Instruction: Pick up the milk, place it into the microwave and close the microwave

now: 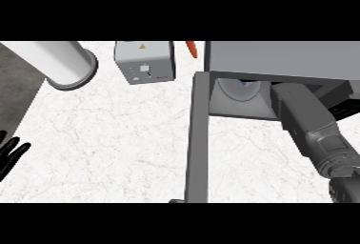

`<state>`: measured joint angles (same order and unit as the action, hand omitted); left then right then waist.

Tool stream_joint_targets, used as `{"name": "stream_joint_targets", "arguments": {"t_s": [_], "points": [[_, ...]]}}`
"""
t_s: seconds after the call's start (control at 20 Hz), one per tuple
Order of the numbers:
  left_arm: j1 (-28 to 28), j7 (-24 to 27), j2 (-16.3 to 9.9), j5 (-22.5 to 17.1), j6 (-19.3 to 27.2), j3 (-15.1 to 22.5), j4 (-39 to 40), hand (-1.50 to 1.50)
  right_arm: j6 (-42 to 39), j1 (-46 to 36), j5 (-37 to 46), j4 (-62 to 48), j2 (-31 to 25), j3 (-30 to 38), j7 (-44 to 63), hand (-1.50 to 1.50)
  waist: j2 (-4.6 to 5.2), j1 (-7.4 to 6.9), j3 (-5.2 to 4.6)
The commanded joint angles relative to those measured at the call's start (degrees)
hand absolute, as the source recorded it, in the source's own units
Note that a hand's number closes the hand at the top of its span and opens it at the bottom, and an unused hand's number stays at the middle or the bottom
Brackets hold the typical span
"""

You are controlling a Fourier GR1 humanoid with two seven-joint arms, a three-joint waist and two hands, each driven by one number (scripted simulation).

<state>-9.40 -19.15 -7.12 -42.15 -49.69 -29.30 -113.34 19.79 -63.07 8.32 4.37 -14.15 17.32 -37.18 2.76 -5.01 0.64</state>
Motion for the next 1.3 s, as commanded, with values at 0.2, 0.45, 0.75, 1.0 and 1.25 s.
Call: {"name": "stream_joint_targets", "arguments": {"t_s": [0.2, 0.45, 0.75, 1.0, 1.25], "points": [[-5.14, -2.61, 0.31, -1.09, -5.53, 7.01, -1.38, -1.50, -16.48, 4.71, -3.69, 2.14, 2.84, 2.55, -4.87, -1.50, -2.27, 3.17, -0.52], [0.36, -0.44, 4.55, 9.09, -8.22, 9.92, 3.86, -1.50, -22.47, 9.72, -6.17, 3.72, 6.42, 3.89, -8.68, -1.50, -2.64, 5.17, -0.65], [0.26, 8.51, 7.03, 21.29, -11.96, 9.76, 7.37, -1.50, -25.44, 16.40, -6.88, 8.07, 11.02, 2.23, -10.35, -1.50, -3.22, 5.94, -0.73], [0.20, 9.44, 7.09, 24.45, -7.97, 15.80, 5.57, 1.50, -22.15, 24.85, -5.20, 11.77, 13.98, -1.49, -11.44, -1.50, -3.87, 7.21, -0.80], [5.42, 11.86, 7.11, 30.72, -3.31, 20.27, 8.97, 1.50, -23.27, 35.42, -4.30, 16.64, 13.41, -3.57, -13.11, -1.50, -3.84, 8.72, -0.86]]}}
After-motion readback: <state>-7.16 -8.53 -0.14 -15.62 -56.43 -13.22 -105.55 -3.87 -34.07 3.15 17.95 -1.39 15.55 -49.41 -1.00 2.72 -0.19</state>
